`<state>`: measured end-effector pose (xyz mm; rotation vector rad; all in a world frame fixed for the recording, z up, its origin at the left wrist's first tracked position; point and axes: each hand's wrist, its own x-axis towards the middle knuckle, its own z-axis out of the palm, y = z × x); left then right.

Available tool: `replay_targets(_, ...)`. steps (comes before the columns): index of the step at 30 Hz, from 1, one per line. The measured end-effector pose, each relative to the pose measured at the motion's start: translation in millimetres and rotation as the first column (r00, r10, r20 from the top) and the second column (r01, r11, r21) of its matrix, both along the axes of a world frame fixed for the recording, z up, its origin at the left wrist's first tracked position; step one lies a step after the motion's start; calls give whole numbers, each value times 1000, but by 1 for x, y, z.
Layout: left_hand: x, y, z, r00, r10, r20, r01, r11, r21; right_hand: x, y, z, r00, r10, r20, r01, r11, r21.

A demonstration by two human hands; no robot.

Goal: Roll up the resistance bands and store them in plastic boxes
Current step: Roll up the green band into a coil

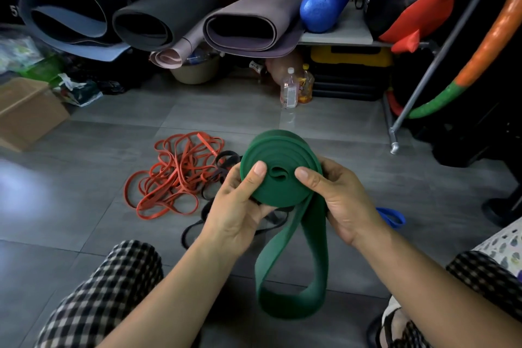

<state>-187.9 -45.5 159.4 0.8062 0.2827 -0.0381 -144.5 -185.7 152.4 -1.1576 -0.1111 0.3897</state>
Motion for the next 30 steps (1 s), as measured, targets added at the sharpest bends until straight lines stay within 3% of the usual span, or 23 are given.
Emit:
replay_targets(2,1,5,1,997,-65,-31,66,998,23,2,-4,1,1000,15,-11,-15,1000,-4)
replay_targets(4,5,14,4,984,-155,-84,170,964,204,5,-8,2,1000,16,18,-15,998,-56)
replay_targets(7,10,30,9,967,-243,-80,240,750,617,8,-16,5,985,74,155,-27,958,-286)
replay_targets(10,10,35,12,911,-409,-48,296,571,766,4,-16,8,917,297,267,-61,764,-642)
replay_targets(11,10,33,11,892,-448,-53,303,507,807,2,-15,8,900,343,268,-68,719,-691)
replay_targets(13,9,29,9,908,-419,-28,244,473,847,2,-16,10,902,351,252,-92,726,-681)
replay_targets(17,7,21,8,952,-294,81,127,624,771,5,-22,17,937,278,213,-155,874,-460)
replay_targets(23,6,20,19,982,-100,158,26,910,414,5,-21,12,969,152,192,-102,963,-249)
replay_targets(27,4,12,17,993,-12,121,-21,962,273,1,-9,-1,990,33,136,-26,998,-51)
replay_targets(30,3,5,10,998,27,56,-36,982,183,-1,-3,-6,996,-12,84,12,1000,0)
